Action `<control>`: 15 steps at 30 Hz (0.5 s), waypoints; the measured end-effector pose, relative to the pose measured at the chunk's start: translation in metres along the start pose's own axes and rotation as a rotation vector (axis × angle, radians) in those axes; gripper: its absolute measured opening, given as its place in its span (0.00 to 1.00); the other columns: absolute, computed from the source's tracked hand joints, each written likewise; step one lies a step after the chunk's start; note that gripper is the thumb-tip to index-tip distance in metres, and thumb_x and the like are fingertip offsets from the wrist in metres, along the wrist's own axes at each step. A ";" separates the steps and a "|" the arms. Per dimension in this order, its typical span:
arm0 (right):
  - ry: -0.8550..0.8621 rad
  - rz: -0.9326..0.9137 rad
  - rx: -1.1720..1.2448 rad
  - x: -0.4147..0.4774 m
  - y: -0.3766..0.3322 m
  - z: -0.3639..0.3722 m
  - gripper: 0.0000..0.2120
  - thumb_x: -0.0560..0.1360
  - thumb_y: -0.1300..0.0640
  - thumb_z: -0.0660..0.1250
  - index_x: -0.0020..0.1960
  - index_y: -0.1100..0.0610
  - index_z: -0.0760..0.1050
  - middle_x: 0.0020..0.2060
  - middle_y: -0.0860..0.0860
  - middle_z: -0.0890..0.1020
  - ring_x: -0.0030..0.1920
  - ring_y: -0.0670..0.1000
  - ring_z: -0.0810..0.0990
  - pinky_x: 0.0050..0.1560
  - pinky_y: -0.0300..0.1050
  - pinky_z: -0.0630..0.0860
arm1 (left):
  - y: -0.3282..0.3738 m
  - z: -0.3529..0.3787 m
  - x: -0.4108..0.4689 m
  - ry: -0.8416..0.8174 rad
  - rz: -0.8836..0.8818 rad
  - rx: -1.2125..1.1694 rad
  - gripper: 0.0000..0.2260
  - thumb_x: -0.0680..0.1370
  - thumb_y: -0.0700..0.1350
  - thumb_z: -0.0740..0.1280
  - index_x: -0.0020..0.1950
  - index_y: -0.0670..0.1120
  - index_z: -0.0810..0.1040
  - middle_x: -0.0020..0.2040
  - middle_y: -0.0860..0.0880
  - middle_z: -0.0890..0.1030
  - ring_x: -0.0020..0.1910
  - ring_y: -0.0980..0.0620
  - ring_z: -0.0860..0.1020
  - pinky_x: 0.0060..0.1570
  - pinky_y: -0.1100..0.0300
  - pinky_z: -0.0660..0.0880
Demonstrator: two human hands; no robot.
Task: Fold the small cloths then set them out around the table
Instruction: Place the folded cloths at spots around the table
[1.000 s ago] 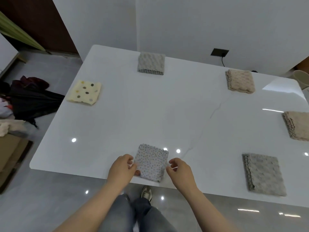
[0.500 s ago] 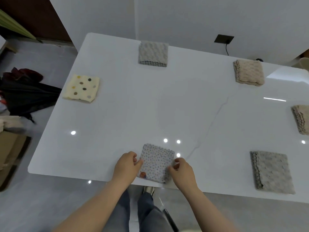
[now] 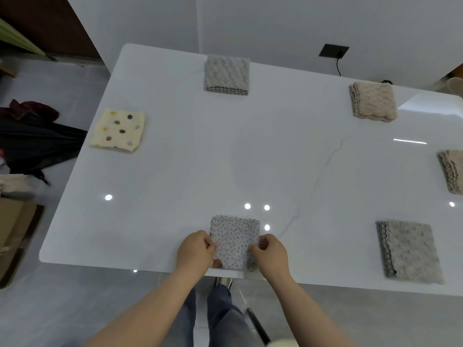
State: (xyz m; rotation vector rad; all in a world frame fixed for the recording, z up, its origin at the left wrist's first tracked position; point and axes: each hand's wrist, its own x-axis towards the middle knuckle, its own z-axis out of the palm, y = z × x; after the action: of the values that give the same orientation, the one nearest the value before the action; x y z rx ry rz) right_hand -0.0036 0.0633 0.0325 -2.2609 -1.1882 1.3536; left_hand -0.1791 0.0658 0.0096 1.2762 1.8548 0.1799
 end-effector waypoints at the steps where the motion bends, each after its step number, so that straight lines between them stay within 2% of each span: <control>1: 0.003 -0.015 -0.003 0.001 -0.002 0.000 0.07 0.74 0.62 0.65 0.39 0.55 0.69 0.34 0.48 0.74 0.34 0.45 0.71 0.32 0.36 0.67 | 0.000 -0.001 0.001 0.005 -0.004 -0.015 0.06 0.78 0.48 0.65 0.44 0.46 0.73 0.41 0.51 0.76 0.41 0.52 0.75 0.39 0.61 0.70; 4: 0.010 -0.052 0.003 0.004 -0.011 0.002 0.10 0.74 0.62 0.65 0.36 0.55 0.67 0.32 0.48 0.72 0.32 0.45 0.69 0.32 0.36 0.65 | -0.003 -0.006 0.003 0.035 -0.009 -0.054 0.07 0.77 0.46 0.66 0.42 0.46 0.73 0.37 0.52 0.75 0.39 0.52 0.74 0.36 0.61 0.69; 10: 0.002 -0.097 -0.013 0.016 -0.030 0.005 0.09 0.75 0.61 0.65 0.38 0.55 0.67 0.32 0.47 0.71 0.32 0.44 0.68 0.31 0.35 0.64 | -0.003 -0.018 0.015 0.089 -0.018 -0.105 0.07 0.77 0.46 0.66 0.40 0.46 0.73 0.35 0.53 0.74 0.36 0.53 0.73 0.33 0.65 0.67; 15: -0.005 -0.088 -0.002 0.025 -0.036 0.007 0.07 0.75 0.61 0.64 0.39 0.55 0.68 0.32 0.47 0.72 0.32 0.45 0.70 0.31 0.35 0.65 | 0.000 -0.022 0.025 0.107 -0.025 -0.100 0.07 0.77 0.46 0.67 0.41 0.46 0.73 0.35 0.53 0.74 0.36 0.53 0.73 0.34 0.63 0.68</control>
State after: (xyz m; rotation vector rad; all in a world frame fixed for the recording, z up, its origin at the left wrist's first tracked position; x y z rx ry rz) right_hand -0.0221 0.1035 0.0339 -2.1809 -1.2750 1.3263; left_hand -0.1977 0.0937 0.0090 1.1952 1.9265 0.3291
